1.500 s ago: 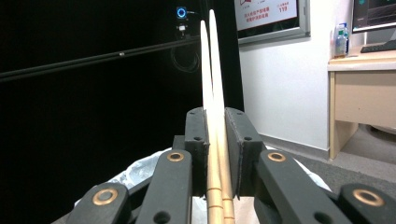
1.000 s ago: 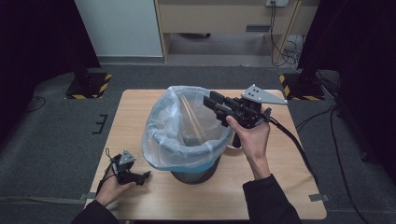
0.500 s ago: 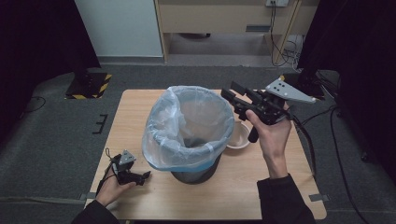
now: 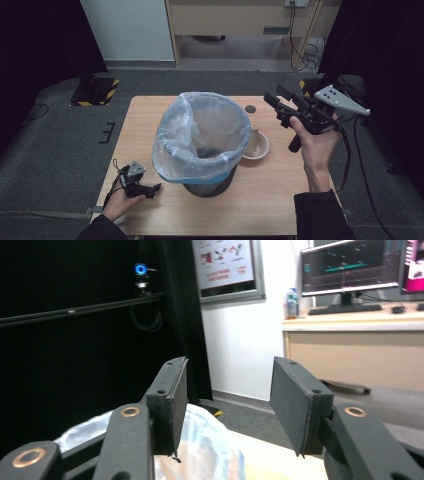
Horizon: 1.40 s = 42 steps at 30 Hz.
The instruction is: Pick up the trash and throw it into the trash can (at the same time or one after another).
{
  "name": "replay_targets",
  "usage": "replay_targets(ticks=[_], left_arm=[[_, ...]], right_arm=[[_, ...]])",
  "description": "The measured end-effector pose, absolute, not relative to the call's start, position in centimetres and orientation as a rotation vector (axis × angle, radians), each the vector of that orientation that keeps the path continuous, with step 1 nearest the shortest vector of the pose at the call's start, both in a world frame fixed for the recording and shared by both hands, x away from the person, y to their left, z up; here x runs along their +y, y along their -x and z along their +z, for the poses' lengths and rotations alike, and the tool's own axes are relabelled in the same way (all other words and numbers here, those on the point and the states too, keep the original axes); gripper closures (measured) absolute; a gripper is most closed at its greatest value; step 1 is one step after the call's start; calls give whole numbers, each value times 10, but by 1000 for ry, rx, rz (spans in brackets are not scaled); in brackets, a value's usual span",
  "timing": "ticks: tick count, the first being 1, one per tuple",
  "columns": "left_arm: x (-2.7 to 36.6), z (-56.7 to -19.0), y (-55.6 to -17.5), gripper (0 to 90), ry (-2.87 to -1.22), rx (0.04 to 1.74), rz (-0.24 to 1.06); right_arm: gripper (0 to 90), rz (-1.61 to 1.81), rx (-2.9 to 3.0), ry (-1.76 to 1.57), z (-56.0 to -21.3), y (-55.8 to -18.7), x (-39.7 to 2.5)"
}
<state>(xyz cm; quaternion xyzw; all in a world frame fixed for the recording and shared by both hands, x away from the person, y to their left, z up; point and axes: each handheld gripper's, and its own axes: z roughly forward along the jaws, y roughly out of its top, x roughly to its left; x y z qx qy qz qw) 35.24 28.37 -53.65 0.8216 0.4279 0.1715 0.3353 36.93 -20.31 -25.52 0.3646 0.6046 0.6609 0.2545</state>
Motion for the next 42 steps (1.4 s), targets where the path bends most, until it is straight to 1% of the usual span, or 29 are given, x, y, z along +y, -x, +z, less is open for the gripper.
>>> replay_targets(ticks=[2,3,4,5,6,8,17,23,26,35,42], left_arm=[[284,-536,-352,0,-2143,1116,448],[284,-536,-352,0,-2143,1116,448],[284,-536,-352,0,-2143,1116,448],[284,-536,-352,0,-2144,1116,448],[284,-536,-352,0,-2144,1116,448],[284,-536,-352,0,-2143,1116,448],[284,-536,-352,0,-2143,1116,448],[284,-536,-352,0,-2143,1116,448],[284,-536,-352,0,-2143,1116,448],[284,-536,-352,0,-2143,1117,448],[284,-536,-352,0,-2143,1117,448]], right_arm=[[480,1793,1636,-1010,-261,-371,-208],[473,1776,1636,-1045,-271,-374,-216],[473,1776,1636,-1045,-271,-374,-216],[471,1751,1628,-1079,-284,-378,-225],[471,1751,1628,-1079,-284,-378,-225],[461,1728,1618,-1119,-301,-383,-235],[411,1643,1643,-1190,-351,-395,-249],[354,1601,1668,-1213,-372,-402,-248],[340,1569,1697,-1219,-381,-405,-244],[308,1446,1792,-1249,-412,-422,-228],[301,1392,1832,-1254,-429,-432,-213]])
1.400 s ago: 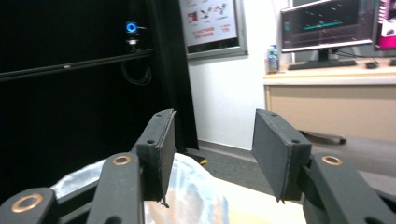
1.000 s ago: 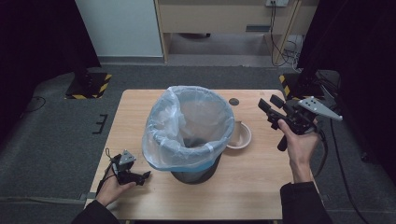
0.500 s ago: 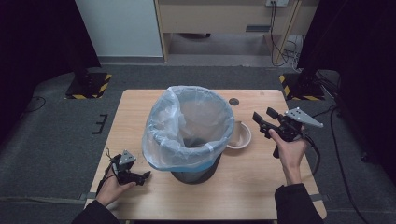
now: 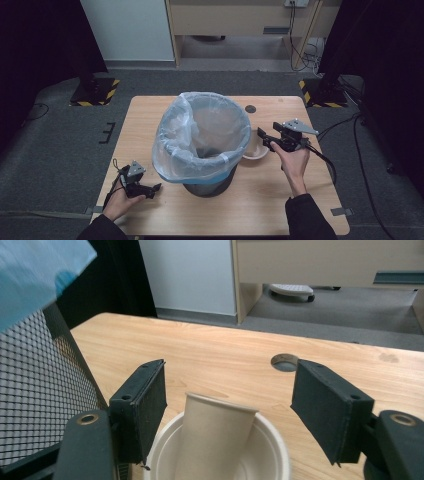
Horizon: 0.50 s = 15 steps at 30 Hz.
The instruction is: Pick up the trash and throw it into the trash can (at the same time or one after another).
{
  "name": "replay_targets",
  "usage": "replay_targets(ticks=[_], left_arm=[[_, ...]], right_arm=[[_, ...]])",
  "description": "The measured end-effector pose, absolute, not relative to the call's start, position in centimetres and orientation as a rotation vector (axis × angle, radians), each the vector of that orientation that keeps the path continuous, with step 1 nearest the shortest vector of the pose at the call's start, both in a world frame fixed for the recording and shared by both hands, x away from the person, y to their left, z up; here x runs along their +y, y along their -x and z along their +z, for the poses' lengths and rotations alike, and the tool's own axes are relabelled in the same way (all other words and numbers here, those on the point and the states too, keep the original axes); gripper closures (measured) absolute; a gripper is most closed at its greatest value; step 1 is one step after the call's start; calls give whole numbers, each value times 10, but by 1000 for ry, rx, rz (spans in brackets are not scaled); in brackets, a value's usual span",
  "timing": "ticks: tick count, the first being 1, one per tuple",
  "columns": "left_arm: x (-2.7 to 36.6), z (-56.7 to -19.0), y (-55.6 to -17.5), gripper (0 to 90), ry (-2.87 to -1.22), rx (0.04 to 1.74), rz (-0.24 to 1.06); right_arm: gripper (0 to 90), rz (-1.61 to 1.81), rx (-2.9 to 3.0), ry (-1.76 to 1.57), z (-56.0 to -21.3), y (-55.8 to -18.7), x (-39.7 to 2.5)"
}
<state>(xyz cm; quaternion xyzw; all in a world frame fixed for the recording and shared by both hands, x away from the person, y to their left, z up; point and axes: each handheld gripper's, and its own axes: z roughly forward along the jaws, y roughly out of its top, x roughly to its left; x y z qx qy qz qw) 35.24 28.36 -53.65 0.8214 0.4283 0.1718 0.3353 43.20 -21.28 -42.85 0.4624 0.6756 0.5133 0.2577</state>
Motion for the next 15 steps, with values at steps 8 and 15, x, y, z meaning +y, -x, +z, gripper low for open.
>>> replay_targets(ticks=[8,15], left_arm=[[284,-537,-352,0,-2142,1118,449],[284,-537,-352,0,-2142,1119,448]], right_arm=[[289,1365,1833,-1270,-439,-438,-203],[291,1326,1878,-1288,-454,-443,-193]])
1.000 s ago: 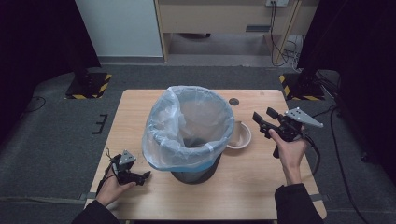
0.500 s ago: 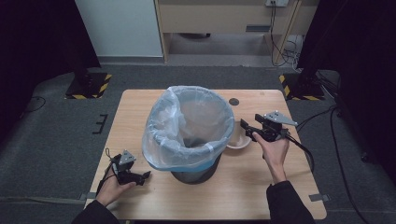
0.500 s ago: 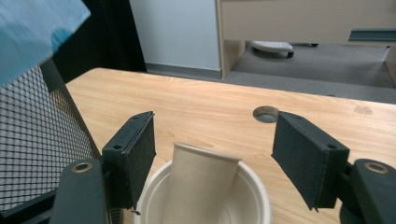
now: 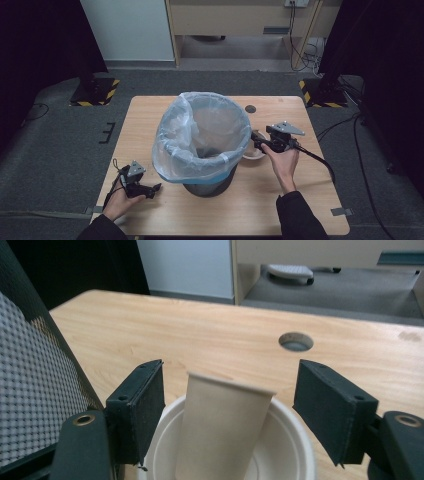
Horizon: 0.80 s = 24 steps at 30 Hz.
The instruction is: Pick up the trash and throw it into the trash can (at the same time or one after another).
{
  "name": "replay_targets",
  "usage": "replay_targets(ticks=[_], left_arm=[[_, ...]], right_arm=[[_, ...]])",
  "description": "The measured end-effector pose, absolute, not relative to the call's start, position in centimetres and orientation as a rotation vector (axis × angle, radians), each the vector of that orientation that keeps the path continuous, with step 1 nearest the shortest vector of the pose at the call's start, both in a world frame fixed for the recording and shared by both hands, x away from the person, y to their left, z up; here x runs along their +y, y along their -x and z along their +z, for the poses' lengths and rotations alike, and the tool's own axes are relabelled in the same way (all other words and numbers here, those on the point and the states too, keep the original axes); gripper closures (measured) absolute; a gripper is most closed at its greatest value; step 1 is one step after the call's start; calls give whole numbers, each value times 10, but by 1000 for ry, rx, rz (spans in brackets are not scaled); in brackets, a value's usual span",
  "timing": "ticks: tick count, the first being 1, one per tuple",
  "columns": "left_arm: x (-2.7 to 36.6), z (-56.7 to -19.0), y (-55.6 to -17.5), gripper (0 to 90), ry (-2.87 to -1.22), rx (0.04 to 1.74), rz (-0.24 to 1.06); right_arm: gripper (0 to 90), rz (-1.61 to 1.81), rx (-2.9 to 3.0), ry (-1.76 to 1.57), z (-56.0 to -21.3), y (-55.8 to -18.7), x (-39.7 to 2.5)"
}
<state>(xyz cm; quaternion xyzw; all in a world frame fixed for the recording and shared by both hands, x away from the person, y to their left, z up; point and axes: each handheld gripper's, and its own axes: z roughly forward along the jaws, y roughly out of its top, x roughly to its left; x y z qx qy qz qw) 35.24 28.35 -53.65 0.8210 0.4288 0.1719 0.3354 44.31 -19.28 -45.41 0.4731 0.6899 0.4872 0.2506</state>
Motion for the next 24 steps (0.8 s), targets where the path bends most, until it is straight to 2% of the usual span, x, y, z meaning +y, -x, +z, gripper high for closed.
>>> replay_targets(ticks=[24], left_arm=[[284,-537,-352,0,-2142,1119,449]], right_arm=[[316,1123,1930,-1388,-499,-453,-166]])
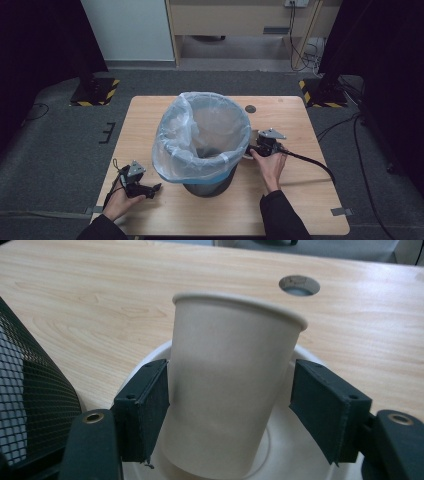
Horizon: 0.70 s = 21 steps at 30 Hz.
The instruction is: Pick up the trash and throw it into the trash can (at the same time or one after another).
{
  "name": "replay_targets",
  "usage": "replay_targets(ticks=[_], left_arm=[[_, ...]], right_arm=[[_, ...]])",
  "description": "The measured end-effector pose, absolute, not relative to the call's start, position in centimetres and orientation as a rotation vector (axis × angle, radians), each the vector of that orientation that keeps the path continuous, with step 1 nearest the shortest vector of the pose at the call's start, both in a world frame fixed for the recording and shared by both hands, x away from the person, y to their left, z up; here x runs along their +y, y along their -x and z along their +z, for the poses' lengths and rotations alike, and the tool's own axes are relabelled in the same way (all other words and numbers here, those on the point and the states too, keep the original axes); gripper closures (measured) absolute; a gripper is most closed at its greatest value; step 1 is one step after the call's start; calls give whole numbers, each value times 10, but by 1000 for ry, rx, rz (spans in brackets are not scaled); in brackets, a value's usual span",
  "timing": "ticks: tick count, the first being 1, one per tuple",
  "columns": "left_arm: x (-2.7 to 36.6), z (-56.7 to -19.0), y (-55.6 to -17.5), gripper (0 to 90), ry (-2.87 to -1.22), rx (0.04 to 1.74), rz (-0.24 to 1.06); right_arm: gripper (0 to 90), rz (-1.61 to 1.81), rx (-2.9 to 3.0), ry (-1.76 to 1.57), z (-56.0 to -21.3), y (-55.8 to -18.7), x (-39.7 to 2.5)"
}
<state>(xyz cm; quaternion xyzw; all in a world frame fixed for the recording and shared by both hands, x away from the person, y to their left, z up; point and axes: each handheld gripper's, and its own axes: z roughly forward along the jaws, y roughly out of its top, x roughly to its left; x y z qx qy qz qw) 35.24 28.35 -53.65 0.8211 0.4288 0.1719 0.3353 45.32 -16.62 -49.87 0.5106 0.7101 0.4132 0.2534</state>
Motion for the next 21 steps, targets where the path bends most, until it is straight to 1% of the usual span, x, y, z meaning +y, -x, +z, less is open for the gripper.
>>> replay_targets(ticks=[14,21], left_arm=[[284,-536,-352,0,-2142,1118,448],[284,-536,-352,0,-2142,1118,449]], right_arm=[[310,1035,2003,-1436,-513,-463,-160],[317,1041,2003,-1432,-508,-461,-163]])
